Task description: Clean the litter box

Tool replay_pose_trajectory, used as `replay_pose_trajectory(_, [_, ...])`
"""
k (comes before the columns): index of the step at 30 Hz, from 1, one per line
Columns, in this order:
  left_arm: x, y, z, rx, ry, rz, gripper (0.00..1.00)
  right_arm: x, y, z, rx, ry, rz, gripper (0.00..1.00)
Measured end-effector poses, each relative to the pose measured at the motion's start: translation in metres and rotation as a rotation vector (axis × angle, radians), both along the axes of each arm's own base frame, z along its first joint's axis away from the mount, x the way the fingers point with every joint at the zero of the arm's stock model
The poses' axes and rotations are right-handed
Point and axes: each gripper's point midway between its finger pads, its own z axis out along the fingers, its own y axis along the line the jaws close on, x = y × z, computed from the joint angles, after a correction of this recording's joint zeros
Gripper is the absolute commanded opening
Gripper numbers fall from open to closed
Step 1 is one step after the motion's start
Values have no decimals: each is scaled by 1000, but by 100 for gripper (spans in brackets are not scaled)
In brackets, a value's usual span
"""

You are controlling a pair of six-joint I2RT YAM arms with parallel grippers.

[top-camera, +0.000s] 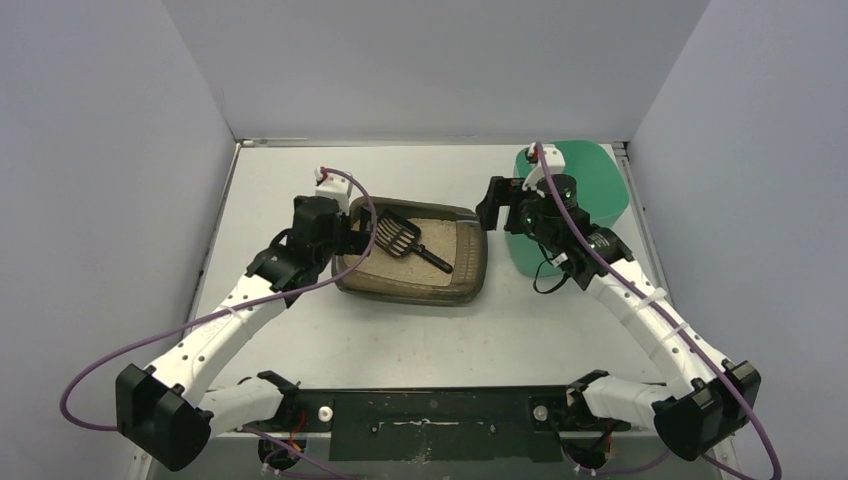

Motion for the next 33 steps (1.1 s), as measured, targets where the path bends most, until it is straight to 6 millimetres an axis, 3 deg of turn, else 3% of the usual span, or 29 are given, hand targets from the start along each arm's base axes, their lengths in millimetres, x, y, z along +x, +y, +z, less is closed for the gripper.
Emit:
replay_pose_trajectory(4, [0,-19,24,-80,-11,-66,97,-6,-10,22,12,-45,-20,100])
replay_pose_trajectory(9, [-4,-48,56,-202,-30,-173,97,-25,-19,64,33,-159,8,100])
replay_pose_trajectory(12, [-9,-63,68,-261,-29,-238,97,-26,-27,94,33,-208,-25,100])
replay_pose_trajectory(16, [-13,-75,84,-313,-40,-290,97,-26,-44,118,4,-255,-95,100])
replay_pose_trajectory(22, [-7,-79,114,-340,-120,-296,97,-39,-72,121,-72,-294,-167,100])
replay_pose_trajectory(27, [-3,-66,115,-297,-177,-257,97,-56,-104,127,-129,-359,-260,100])
replay_pose_trajectory(33, [-18,-50,108,-260,-262,-249,97,-63,-129,117,-189,-387,-352,100])
